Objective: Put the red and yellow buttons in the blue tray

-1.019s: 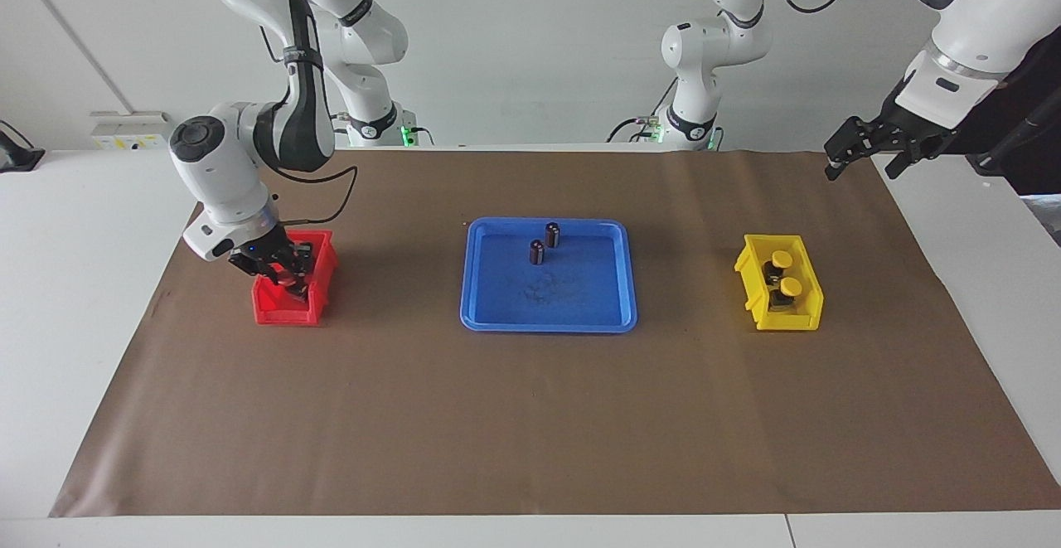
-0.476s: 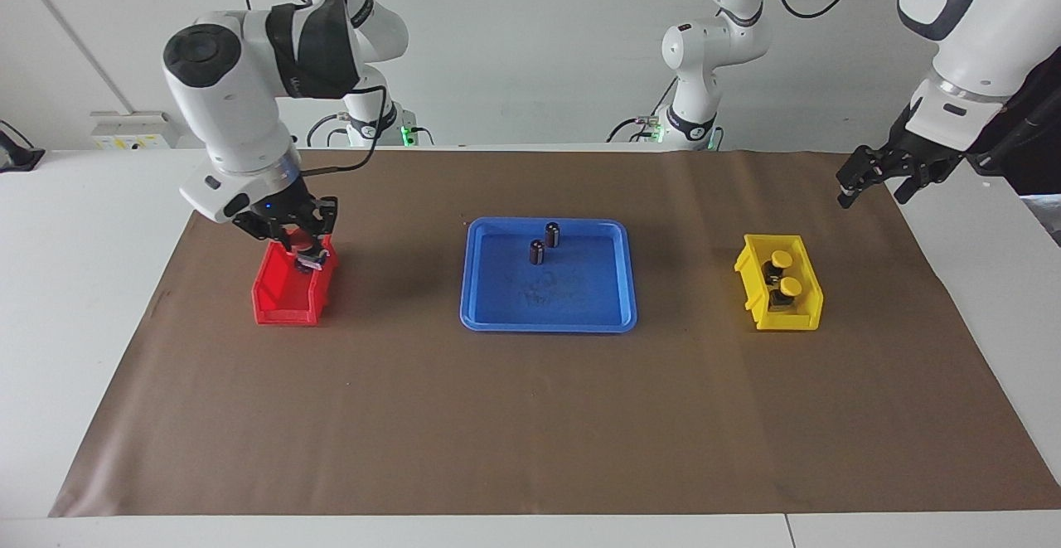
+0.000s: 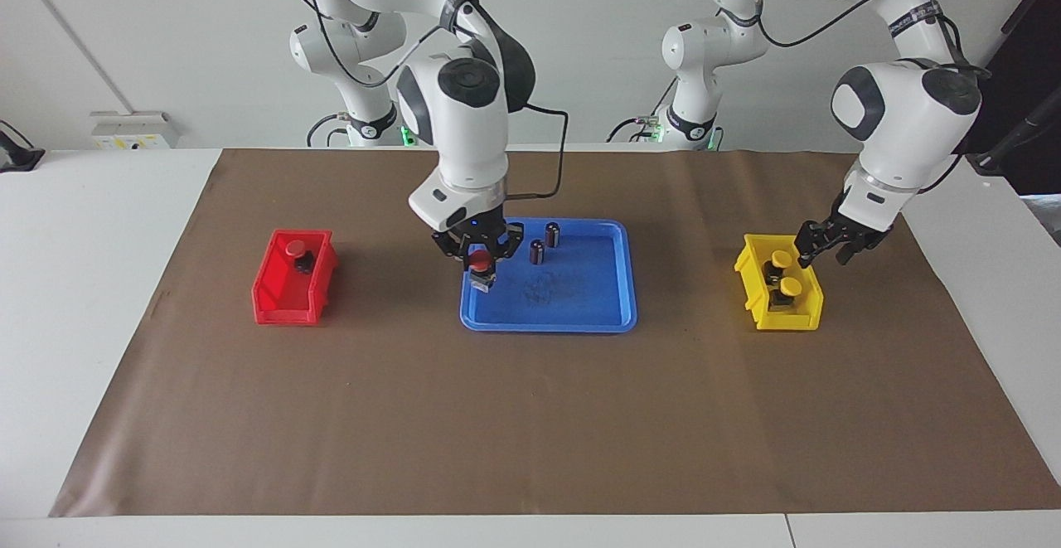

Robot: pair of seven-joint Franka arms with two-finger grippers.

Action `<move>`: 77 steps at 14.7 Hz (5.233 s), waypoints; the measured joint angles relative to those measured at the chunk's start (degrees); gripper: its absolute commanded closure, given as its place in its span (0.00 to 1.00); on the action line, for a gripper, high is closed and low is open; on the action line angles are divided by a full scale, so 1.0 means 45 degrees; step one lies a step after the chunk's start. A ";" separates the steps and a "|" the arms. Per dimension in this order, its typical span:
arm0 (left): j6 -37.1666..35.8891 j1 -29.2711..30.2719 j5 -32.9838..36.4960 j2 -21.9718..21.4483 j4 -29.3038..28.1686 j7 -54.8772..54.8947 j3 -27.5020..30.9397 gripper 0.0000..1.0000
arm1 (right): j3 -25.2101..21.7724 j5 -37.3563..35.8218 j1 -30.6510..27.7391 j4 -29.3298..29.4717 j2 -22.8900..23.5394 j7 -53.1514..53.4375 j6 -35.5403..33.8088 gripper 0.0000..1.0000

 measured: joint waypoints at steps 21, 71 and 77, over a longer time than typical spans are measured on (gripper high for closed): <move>0.2266 -0.0281 0.0000 0.1113 -0.1224 -0.0005 -0.0013 0.99 | -0.0360 -0.0069 -0.1529 -0.1398 -0.1615 -0.2582 -0.0802 0.16; -0.2875 -0.0875 0.0550 -0.0711 0.1503 0.1080 0.0271 0.10 | -0.0044 0.0587 -0.5355 -0.4018 -0.4275 -0.8634 -0.1105 0.78; -0.1295 -0.0491 0.0543 -0.0801 -0.1172 0.1119 0.0277 0.23 | 0.0099 0.0587 -0.0949 -0.3940 -0.1842 -0.1928 0.2438 0.78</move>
